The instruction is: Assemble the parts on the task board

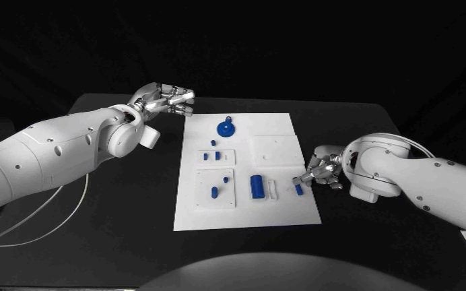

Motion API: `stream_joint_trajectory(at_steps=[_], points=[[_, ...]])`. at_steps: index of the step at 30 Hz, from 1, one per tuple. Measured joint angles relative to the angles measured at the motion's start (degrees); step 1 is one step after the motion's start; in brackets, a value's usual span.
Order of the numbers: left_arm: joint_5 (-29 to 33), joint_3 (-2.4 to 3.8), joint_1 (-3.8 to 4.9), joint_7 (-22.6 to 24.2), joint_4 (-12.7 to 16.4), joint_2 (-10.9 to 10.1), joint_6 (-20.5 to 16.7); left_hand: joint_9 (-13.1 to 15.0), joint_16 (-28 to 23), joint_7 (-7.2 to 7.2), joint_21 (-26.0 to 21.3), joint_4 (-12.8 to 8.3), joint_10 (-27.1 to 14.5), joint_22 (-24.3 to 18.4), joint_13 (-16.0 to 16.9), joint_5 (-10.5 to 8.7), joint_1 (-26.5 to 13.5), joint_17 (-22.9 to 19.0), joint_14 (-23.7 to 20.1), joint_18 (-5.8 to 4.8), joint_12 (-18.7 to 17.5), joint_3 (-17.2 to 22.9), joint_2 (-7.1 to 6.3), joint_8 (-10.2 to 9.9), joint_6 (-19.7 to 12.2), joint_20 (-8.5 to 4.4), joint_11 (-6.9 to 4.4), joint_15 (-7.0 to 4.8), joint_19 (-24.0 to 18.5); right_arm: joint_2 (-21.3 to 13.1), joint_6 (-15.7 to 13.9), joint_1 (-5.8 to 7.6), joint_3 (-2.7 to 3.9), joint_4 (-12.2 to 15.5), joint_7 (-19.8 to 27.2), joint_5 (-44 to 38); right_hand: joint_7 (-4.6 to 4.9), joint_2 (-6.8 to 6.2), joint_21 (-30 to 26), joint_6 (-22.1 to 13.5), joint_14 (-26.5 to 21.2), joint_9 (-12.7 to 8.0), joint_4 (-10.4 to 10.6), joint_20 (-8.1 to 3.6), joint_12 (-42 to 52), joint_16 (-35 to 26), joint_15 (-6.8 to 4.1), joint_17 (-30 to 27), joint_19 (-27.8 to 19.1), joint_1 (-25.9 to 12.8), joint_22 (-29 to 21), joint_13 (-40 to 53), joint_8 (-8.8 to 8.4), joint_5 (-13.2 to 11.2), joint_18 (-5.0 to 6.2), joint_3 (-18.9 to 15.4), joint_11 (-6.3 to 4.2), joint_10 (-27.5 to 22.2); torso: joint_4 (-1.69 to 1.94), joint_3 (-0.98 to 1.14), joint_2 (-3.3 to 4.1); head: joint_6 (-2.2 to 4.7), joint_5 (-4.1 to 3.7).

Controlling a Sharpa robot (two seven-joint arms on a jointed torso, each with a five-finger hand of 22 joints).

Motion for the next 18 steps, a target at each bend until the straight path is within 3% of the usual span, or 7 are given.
stream_joint_trajectory(at_steps=[4,11,18], points=[[0.0,0.0,0.0,0.0,0.01,0.02,0.0,0.0,0.0,0.08,0.0,0.0,0.0,0.0,0.0,0.0,0.0,0.0,0.0,0.0,0.0,0.0,0.0,0.0,-0.08,0.0,0.0,0.0,0.0,0.28,-0.05,-1.08,-0.15,0.4,-0.28,-1.21,0.08,0.23,-0.05,-0.08,0.0,-0.15,0.16,0.0,-0.04,0.0,0.0,0.0,0.0,-0.23,0.0,-0.01,0.0,0.0,0.0,-0.16,0.0,0.0,-0.01,0.0,0.01,-0.08,0.0],[0.0,0.0,0.0,0.0,0.01,-0.03,0.01,0.01,0.0,0.2,0.0,0.0,0.0,0.0,0.0,0.0,0.0,0.0,0.0,0.0,0.0,0.0,0.0,0.0,-0.2,0.0,0.0,0.0,0.0,0.61,-0.68,-1.77,-0.16,0.52,-0.76,-2.64,0.19,0.23,-0.06,-0.42,0.0,-0.67,0.44,0.0,-0.12,-0.27,0.01,0.0,0.0,-0.23,0.0,-0.18,0.0,-0.01,0.0,-0.35,0.01,0.0,0.01,0.0,0.01,-0.13,0.08],[0.0,0.0,0.0,-0.05,0.04,-0.03,0.04,0.01,0.0,-0.1,0.0,0.0,0.0,0.0,0.0,0.0,0.0,0.0,0.0,0.0,0.0,0.0,0.0,0.0,-0.51,0.0,0.0,0.0,0.0,1.27,-1.96,-2.2,-0.18,0.43,-0.99,-4.29,1.11,0.23,-0.65,-2.55,0.0,-9.8,1.21,0.01,-0.8,-0.48,0.01,0.0,0.0,-0.23,0.0,-0.64,0.21,-1.11,0.01,-0.04,0.63,-0.63,0.04,-0.02,0.01,-0.24,0.09]])
